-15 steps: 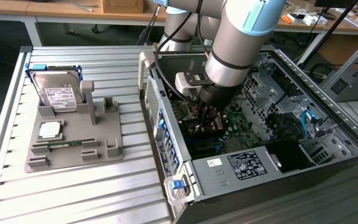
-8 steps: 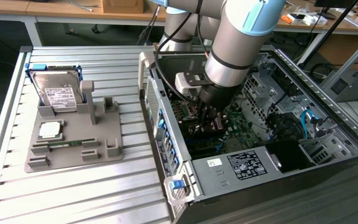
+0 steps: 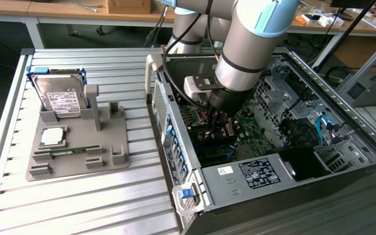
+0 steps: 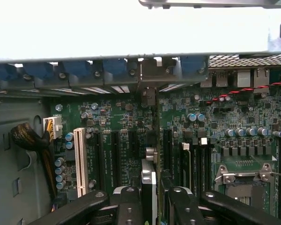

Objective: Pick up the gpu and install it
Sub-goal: 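Insert the gpu into the slot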

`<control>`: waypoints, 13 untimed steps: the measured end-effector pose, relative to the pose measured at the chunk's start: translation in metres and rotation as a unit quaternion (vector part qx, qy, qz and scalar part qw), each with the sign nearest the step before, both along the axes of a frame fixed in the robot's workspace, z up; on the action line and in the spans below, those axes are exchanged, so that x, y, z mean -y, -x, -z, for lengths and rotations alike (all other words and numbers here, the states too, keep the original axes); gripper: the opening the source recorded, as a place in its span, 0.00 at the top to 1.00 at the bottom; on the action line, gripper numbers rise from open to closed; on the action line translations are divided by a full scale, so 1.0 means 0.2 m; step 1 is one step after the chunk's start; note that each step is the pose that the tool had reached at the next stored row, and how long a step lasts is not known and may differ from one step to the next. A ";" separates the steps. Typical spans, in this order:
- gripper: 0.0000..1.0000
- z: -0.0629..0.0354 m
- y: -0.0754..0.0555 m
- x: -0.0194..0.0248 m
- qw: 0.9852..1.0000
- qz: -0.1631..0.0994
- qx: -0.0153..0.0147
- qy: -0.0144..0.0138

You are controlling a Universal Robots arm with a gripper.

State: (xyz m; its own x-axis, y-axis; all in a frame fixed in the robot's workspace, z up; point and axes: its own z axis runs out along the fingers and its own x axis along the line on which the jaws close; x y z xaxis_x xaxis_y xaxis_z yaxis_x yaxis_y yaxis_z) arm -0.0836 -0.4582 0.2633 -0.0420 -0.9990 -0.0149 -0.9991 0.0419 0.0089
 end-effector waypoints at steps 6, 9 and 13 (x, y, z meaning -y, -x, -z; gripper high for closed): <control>0.73 -0.012 0.00 -0.001 1.000 0.000 0.000 0.001; 0.73 -0.013 0.00 -0.002 1.000 0.000 0.000 0.010; 0.73 -0.013 0.00 -0.007 1.000 0.000 0.000 0.020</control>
